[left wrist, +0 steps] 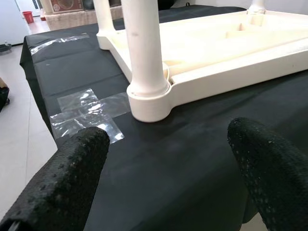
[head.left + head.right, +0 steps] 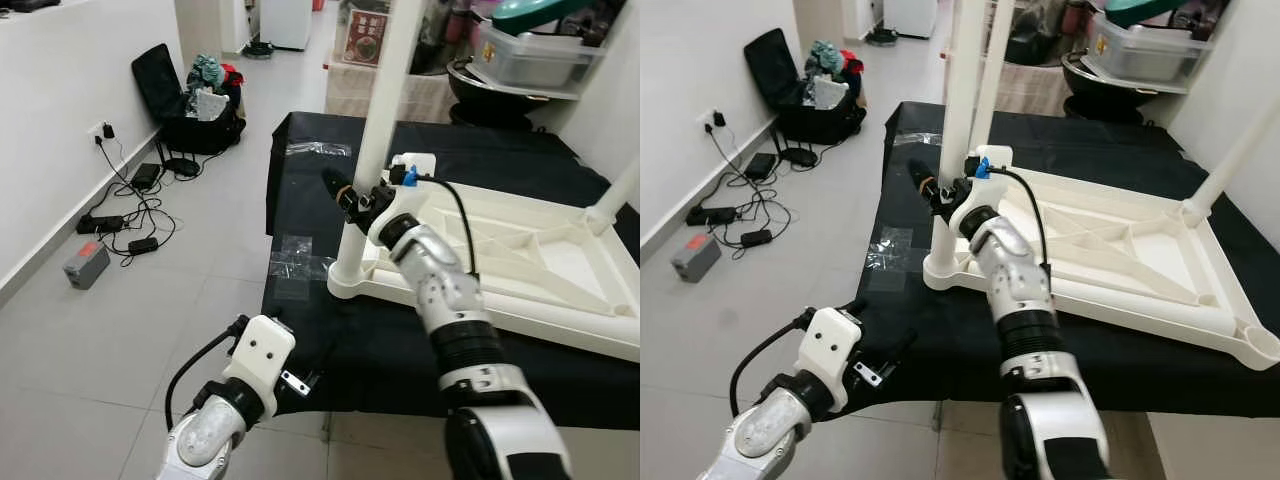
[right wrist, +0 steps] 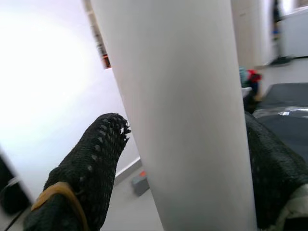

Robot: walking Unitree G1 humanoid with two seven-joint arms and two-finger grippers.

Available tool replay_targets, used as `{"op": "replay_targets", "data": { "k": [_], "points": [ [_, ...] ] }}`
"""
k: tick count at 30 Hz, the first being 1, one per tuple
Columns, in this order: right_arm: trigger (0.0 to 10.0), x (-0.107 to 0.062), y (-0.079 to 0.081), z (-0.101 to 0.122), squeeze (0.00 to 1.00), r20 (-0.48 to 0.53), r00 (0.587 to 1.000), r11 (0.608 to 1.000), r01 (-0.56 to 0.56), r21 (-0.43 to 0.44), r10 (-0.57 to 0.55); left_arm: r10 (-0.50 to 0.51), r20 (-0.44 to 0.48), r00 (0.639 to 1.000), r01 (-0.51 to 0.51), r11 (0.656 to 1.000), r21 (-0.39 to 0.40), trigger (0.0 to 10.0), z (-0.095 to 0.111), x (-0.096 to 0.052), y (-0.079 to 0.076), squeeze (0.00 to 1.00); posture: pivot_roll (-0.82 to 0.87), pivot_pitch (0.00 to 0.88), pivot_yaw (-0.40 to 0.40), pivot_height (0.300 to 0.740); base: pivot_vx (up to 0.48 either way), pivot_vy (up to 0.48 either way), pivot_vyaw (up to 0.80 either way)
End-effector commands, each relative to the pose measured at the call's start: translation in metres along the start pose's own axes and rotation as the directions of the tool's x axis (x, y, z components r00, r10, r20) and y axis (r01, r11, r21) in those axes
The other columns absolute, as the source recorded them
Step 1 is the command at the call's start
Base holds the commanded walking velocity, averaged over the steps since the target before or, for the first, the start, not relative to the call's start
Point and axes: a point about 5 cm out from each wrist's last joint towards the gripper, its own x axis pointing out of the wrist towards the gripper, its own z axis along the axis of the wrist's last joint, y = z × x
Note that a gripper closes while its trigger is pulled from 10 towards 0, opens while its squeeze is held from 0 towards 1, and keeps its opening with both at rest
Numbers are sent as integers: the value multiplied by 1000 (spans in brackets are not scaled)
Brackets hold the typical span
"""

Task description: Building children table

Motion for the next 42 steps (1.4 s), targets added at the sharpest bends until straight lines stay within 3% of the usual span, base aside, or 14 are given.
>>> {"op": "replay_targets", "data": {
  "k": [1, 12, 13, 14, 17, 23, 26, 29, 30, 32, 39, 40, 41, 42],
  "points": [
    [10000, 5, 19, 1, 0, -21, 968, 967, -250, 46, 251, -7, -9, 1000, 7, 1000, 0, 10000, -3, 0, -2, 0, 110, 73, -93, 740, 0, 0, 0],
    [10000, 3, 38, -14, 0, -112, 857, 865, -500, 50, 502, -6, -8, 1000, 6, 1000, 0, 10000, -2, -1, -2, 0, 116, 80, -95, 740, 0, 0, 0],
    [1529, 6, 41, -17, 0, -115, 856, 864, -502, 46, 504, -5, -8, 1000, 5, 1000, 0, 10000, -2, -1, -2, 0, 116, 80, -95, 740, 0, 0, 0],
    [0, 10, 44, -19, 0, -110, 859, 866, -497, 47, 499, -5, -8, 1000, 5, 1000, 0, 10000, -2, -1, -2, 0, 118, 84, -97, 740, 0, 0, 0],
    [0, 19, 42, -22, 0, -121, 912, 919, -393, 8, 391, -5, -7, 1000, 5, 1000, 0, 10000, -2, -1, -2, 0, 115, 85, -97, 740, 0, 0, 0],
    [0, 26, 36, -27, 0, -150, 960, 965, -251, -75, 238, -4, -7, 1000, 4, 1000, 0, 10000, -2, 0, -2, 0, 111, 83, -96, 740, 0, 0, 0],
    [0, 32, 23, -33, 0, -162, 984, 991, 58, -121, -78, -5, -6, 1000, 5, 1000, 0, 10000, -2, 1, -2, 0, 106, 83, -97, 740, 0, 0, 0],
    [0, 27, 8, -37, 0, -145, 910, 915, 365, -171, -389, -4, -5, 1000, 4, 1000, 1, 10000, -2, 1, -2, 0, 108, 85, -96, 740, 0, 0, 0],
    [0, 27, 8, -37, 0, -145, 910, 915, 365, -171, -389, -4, -5, 1000, 4, 1000, 1, 10000, -2, 1, -2, 0, 108, 85, -96, 740, 0, 0, 0],
    [0, 23, 4, -41, 0, -131, 845, 850, 493, -185, -519, -3, -5, 1000, 4, 1000, 1, 10000, -2, 1, -2, 0, 109, 85, -98, 740, 0, 0, 0],
    [0, 24, 13, -50, 0, -116, 720, 728, 669, -148, -684, -12, -5, 1000, 12, 1000, 16, 10000, -2, 1, -3, 0, 110, 84, -100, 740, 0, 0, 0],
    [7686, 26, 15, -50, 0, -116, 713, 722, 676, -148, -691, -13, -5, 1000, 13, 1000, 18, 10000, -2, 1, -3, 0, 110, 84, -100, 740, 0, 0, 0],
    [10000, 31, 21, -50, 0, -111, 741, 749, 650, -133, -663, -13, -5, 1000, 13, 1000, 17, 10000, -2, 1, -3, 0, 109, 83, -98, 740, 0, 0, 0],
    [10000, 31, 21, -50, 0, -111, 741, 749, 650, -133, -663, -13, -5, 1000, 13, 1000, 17, 10000, -2, 1, -3, 0, 109, 83, -98, 740, 0, 0, 0]
  ]
}}
